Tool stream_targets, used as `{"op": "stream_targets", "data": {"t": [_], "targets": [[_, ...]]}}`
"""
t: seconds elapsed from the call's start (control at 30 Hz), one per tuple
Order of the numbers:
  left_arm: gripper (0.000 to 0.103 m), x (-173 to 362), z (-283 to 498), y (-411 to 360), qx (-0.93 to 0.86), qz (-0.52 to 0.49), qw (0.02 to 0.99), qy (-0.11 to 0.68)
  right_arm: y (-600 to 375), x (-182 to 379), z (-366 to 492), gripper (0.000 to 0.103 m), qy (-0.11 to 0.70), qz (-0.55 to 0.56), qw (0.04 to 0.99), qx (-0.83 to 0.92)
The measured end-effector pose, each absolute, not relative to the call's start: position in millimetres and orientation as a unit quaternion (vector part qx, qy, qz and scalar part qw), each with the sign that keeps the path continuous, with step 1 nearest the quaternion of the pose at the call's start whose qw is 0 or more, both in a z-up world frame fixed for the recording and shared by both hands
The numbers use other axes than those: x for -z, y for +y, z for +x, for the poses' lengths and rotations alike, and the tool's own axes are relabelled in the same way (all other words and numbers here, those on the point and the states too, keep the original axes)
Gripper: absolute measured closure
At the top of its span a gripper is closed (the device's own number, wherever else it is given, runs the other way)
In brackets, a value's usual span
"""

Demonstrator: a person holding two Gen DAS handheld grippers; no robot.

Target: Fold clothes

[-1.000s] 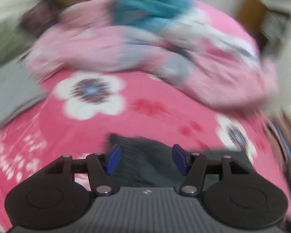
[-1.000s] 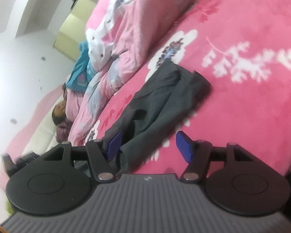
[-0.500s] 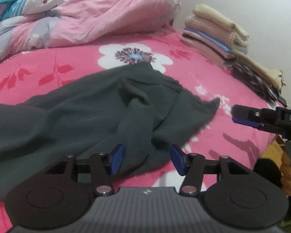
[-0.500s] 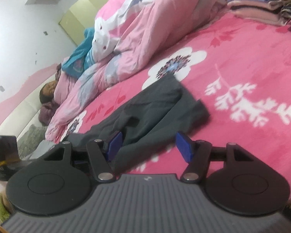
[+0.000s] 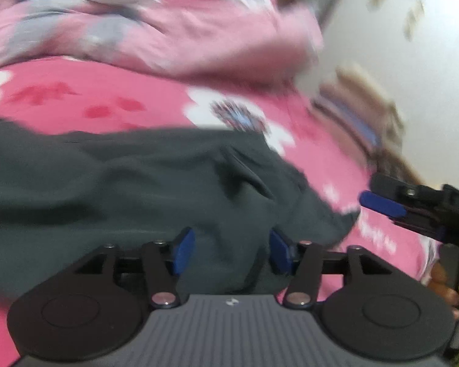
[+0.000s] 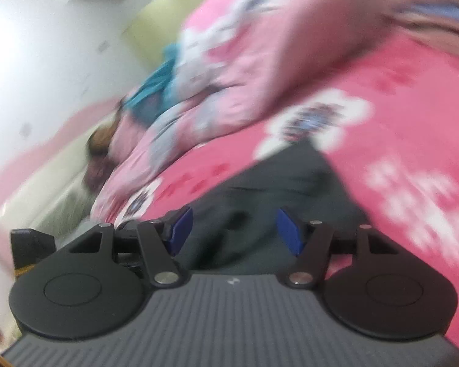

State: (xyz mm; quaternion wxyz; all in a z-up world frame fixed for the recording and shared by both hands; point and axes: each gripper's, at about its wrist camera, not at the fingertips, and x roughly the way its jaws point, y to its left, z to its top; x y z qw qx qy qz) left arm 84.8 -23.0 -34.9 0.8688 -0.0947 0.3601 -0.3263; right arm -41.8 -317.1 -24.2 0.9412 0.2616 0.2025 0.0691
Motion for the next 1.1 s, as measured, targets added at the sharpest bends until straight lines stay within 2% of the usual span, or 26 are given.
{"op": "stream_targets", "data": {"t": [0.13, 0.23, 0.27, 0.47, 0.67, 0.73, 0.77, 0.8, 0.9, 0.97, 1.1], "targets": [[0.037, 36, 75, 53, 0.245, -0.171, 0.895, 0.332, -262, 7, 23, 0.039, 0.226, 0.179, 0.945, -0.156], [0.035, 45, 72, 102, 0.172, -0.211, 0.907, 0.323, -210, 2, 75, 0.03, 0.253, 0.121, 0.935, -0.217], [0.034, 49, 73, 115, 0.153, -0.222, 0.907, 0.323, -191, 1, 93, 0.023, 0.26, 0.101, 0.93, -0.239], [0.033, 70, 84, 164, 0.095, -0.268, 0.907, 0.312, -64, 1, 179, 0.021, 0.265, -0.081, 0.897, -0.344], [0.033, 83, 89, 180, 0.109, -0.292, 0.899, 0.306, 1, 37, 265, 0.022, 0.354, -0.13, 0.86, -0.343], [0.033, 86, 88, 186, 0.117, -0.299, 0.896, 0.306, 3, 43, 266, 0.032, 0.368, -0.12, 0.856, -0.342], [0.033, 86, 88, 189, 0.121, -0.305, 0.894, 0.304, 2, 42, 258, 0.052, 0.362, -0.118, 0.858, -0.346], [0.033, 88, 89, 191, 0.124, -0.309, 0.893, 0.303, 1, 40, 248, 0.066, 0.35, -0.121, 0.862, -0.346], [0.034, 92, 90, 194, 0.131, -0.314, 0.89, 0.303, -3, 35, 211, 0.088, 0.31, -0.144, 0.875, -0.343], [0.033, 92, 90, 195, 0.133, -0.314, 0.89, 0.303, -5, 32, 188, 0.092, 0.285, -0.163, 0.878, -0.348], [0.034, 93, 90, 200, 0.138, -0.322, 0.886, 0.303, -10, 26, 138, 0.092, 0.251, -0.19, 0.857, -0.409]]}}
